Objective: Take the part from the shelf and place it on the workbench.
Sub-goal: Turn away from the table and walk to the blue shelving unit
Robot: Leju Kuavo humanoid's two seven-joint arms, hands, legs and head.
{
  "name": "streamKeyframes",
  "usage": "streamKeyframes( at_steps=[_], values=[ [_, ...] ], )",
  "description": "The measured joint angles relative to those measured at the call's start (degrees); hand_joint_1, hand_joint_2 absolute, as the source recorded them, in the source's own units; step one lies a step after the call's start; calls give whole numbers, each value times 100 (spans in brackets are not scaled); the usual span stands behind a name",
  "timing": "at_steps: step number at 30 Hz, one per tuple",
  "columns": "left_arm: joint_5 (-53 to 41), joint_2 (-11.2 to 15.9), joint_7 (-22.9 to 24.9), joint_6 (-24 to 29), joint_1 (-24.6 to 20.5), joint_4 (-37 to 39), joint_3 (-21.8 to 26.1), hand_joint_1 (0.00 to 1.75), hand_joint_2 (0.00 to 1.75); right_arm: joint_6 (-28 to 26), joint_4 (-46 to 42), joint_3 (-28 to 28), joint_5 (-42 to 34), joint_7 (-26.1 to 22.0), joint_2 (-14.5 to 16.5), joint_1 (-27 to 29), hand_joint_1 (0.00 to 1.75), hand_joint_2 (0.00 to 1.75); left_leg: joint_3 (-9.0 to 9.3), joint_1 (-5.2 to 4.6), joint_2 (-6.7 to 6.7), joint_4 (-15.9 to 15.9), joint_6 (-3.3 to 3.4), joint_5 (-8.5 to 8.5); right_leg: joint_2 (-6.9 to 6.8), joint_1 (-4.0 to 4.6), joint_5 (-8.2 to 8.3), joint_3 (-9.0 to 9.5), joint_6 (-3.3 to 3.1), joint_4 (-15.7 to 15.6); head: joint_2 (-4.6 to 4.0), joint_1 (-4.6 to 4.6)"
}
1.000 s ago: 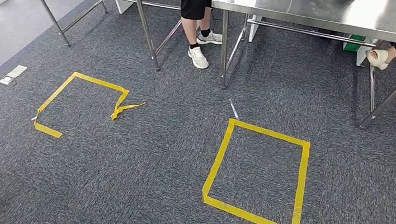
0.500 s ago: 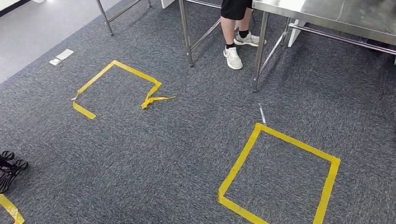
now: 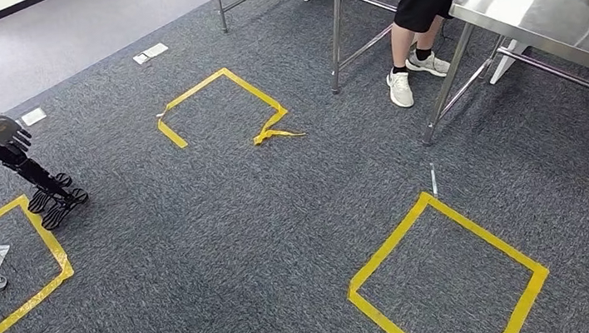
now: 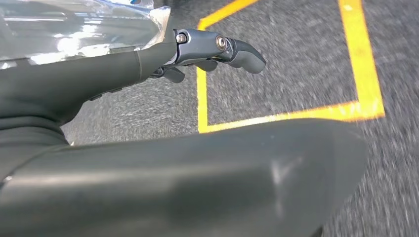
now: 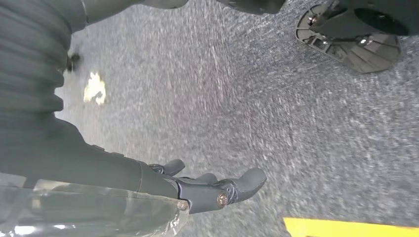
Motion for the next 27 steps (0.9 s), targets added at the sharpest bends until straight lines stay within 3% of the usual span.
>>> streamKeyframes(
  at_steps=[1, 3, 5, 6, 7, 8, 9, 10, 12, 14, 16, 18, 20, 21, 22, 23, 25, 27],
  values=[
    [9, 0, 0, 10, -1, -1, 1, 0, 0, 9, 0, 2, 10, 1, -3, -9, 0, 175, -5, 16, -59, -24, 44, 29, 162, -13, -101, -86, 6, 175, 0, 10],
    [15, -5, 0, 32, -16, -2, 2, 0, 0, 33, 1, 6, 30, 3, -7, -13, 0, 175, -39, 27, -193, -35, 97, 67, 481, -38, -416, -417, -20, 859, 0, 29],
    [19, -13, 7, 75, -15, -2, 5, 0, 0, 60, 2, 19, 62, 18, -8, -14, 0, 175, -70, 26, -353, -32, 111, 91, 555, -48, -629, -739, -13, 1529, 0, 35],
    [22, -15, 13, 98, -8, -2, 9, 0, 0, 74, 2, 30, 84, 28, -8, -19, 0, 175, -76, 27, -433, -29, 105, 100, 564, -56, -611, -778, 25, 1602, 0, 37],
    [27, -15, 19, 116, 1, -2, 16, 0, 0, 86, 2, 41, 101, 38, -10, -27, 0, 175, -77, 31, -512, -25, 94, 108, 580, -72, -502, -700, 81, 1434, 0, 36],
    [30, -15, 23, 132, 6, -2, 22, 0, 0, 96, 2, 52, 116, 48, -13, -41, 0, 175, -78, 36, -591, -17, 77, 115, 641, -100, -335, -532, 147, 1074, 0, 37],
    [32, -15, 25, 146, 5, -2, 28, 0, 0, 104, 3, 63, 131, 56, -15, -54, 0, 175, -88, 33, -667, 2, 51, 117, 786, -136, -178, -342, 203, 650, 0, 39],
    [33, -15, 26, 161, -1, -2, 34, 0, 0, 111, 3, 73, 140, 65, -14, -66, 0, 175, -107, 27, -738, 27, 18, 117, 913, -161, -57, -192, 219, 304, 0, 35],
    [33, -16, 28, 191, -5, -2, 43, 0, 0, 119, 4, 92, 152, 84, -6, -92, 0, 175, -155, 23, -860, 50, -62, 129, 1055, -158, 21, -74, 161, 10, 0, 28],
    [33, -17, 33, 210, 14, -2, 51, 0, 0, 121, 4, 100, 153, 97, 3, -117, 0, 175, -197, 55, -937, 41, -139, 157, 927, -137, 52, -52, 52, 0, 0, 23],
    [32, -19, 49, 228, 29, -2, 55, 0, 0, 121, 4, 103, 155, 102, 10, -122, 0, 175, -310, 64, -729, 235, -190, 25, 785, -147, 91, -33, -48, -24, 0, 2],
    [31, -20, 77, 247, 21, -2, 56, 0, 0, 124, 5, 105, 163, 102, 19, -105, 0, 175, -598, 58, -403, 855, -216, -340, 622, -126, 98, -38, -118, -32, 0, -28],
    [27, -20, 117, 277, 17, -1, 56, 0, 0, 140, 7, 110, 186, 103, 19, -88, 0, 175, -923, 70, -285, 1555, -237, -628, 439, -89, 89, -46, -145, -30, 0, -38],
    [25, -21, 138, 292, 24, -1, 56, 0, 0, 151, 8, 116, 201, 104, 16, -88, 0, 175, -974, 74, -260, 1678, -239, -632, 355, -78, 85, -50, -150, -30, 0, -39],
    [23, -21, 156, 307, 31, -1, 57, 0, 0, 161, 9, 122, 216, 107, 14, -95, 0, 175, -908, 76, -233, 1576, -236, -535, 282, -73, 81, -48, -153, -29, 0, -41],
    [22, -20, 166, 316, 37, -1, 57, 0, 0, 165, 9, 128, 227, 109, 14, -105, 0, 175, -731, 76, -177, 1265, -226, -369, 219, -71, 77, -41, -154, -29, 0, -41],
    [22, -18, 175, 324, 27, -2, 57, 0, 0, 171, 9, 134, 240, 114, 13, -124, 0, 175, -293, 56, 63, 491, -184, -88, 113, -41, 55, -20, -136, -24, 0, -42],
    [22, -19, 179, 329, 1, -1, 57, 0, 0, 173, 9, 134, 249, 124, 9, -138, 0, 175, -102, 17, 187, 121, -125, -14, 13, 3, 26, 3, -91, -23, 0, -25]
  ],
)
